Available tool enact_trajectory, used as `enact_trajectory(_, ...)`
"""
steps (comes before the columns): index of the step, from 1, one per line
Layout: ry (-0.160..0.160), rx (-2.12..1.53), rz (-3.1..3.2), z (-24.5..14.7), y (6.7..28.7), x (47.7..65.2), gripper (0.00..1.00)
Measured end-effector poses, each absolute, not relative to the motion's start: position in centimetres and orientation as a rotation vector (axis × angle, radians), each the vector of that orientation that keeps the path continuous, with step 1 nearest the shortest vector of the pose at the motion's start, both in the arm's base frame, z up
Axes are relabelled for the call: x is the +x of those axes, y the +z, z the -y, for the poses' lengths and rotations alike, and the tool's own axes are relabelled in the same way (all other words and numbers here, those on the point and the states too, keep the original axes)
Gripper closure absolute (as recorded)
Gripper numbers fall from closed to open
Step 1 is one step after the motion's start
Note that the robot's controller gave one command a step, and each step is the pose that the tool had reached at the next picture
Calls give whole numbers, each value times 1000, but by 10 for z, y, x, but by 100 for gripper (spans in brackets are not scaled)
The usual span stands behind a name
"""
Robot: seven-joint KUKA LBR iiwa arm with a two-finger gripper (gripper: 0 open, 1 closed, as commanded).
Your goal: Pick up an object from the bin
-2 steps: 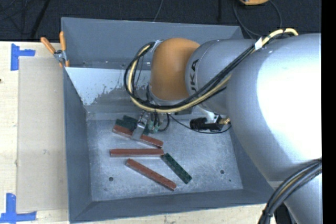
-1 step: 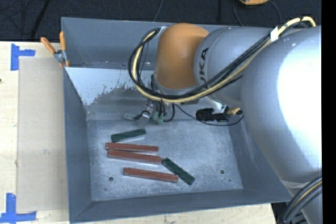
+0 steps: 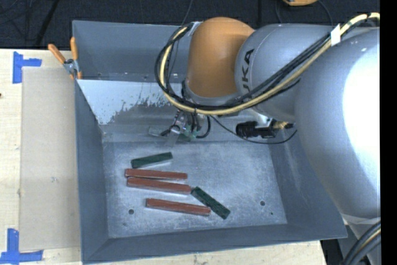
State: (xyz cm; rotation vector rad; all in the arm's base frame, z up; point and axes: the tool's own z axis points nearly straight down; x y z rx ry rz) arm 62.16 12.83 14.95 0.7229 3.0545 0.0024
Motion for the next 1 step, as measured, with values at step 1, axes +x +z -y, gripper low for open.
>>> enact_trajectory(1,4,720,-3053,-128,198,623,100)
